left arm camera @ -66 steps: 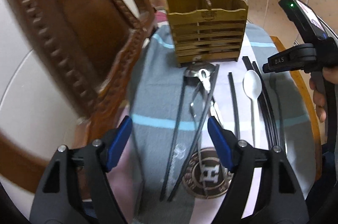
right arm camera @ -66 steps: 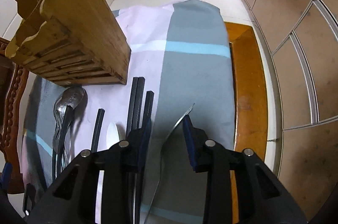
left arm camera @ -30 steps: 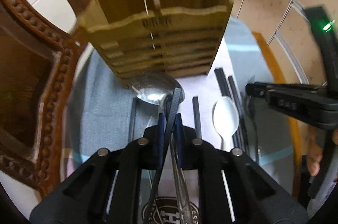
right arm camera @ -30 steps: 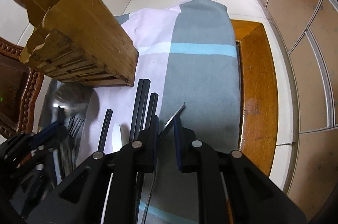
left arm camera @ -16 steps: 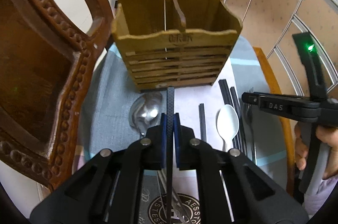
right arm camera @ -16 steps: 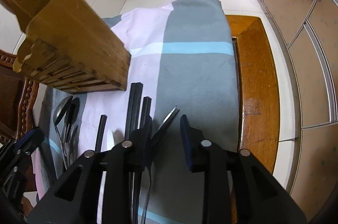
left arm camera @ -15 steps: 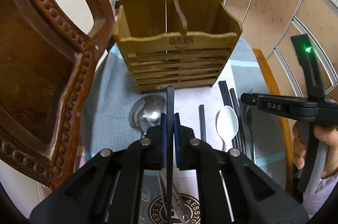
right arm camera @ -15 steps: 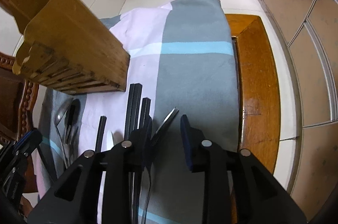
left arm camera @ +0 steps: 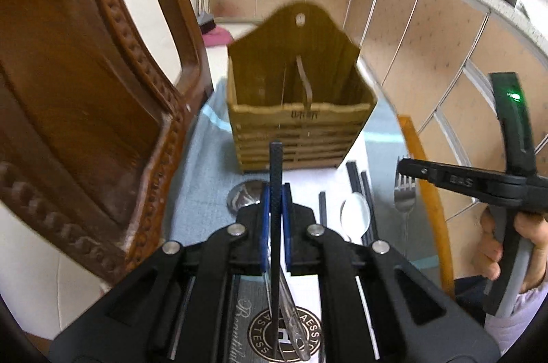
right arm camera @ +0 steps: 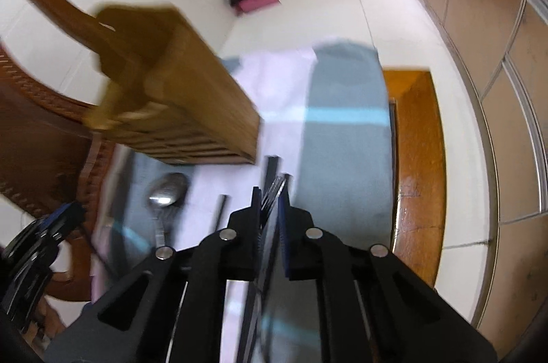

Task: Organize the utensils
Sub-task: 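Lift both utensils into the wooden holder and open both tools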

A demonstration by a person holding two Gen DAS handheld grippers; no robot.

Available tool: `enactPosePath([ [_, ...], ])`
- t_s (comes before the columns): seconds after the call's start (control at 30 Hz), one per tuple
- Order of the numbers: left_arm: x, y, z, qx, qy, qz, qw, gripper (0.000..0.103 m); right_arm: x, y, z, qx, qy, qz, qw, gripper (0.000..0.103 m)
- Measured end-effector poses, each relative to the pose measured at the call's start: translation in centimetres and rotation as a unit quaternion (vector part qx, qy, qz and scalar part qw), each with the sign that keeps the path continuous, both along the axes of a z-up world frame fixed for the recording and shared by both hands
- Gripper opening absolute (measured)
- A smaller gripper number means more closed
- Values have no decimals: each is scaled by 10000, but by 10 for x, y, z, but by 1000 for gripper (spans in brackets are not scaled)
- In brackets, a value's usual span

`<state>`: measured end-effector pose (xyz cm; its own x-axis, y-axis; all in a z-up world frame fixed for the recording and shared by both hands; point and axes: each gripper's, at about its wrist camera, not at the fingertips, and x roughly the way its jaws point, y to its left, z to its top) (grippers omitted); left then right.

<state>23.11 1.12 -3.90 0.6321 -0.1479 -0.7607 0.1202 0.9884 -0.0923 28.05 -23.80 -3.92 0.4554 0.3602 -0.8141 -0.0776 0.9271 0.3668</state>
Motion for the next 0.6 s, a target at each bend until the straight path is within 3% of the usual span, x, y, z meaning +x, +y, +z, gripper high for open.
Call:
enactPosePath([
  [0.23,-31,11,53,-200,-796,94,9966,7,-41,11,66,289,-910,144,9953,2],
  [0.47,-48,18,84,-295,-1353,287,9900,7,-54,16,103,310,-1478,69,9885,2],
  [0.6,-51,22,105,-379,-1829,478,9812,7,-57,17,124,513,-1894,23,9806,2],
])
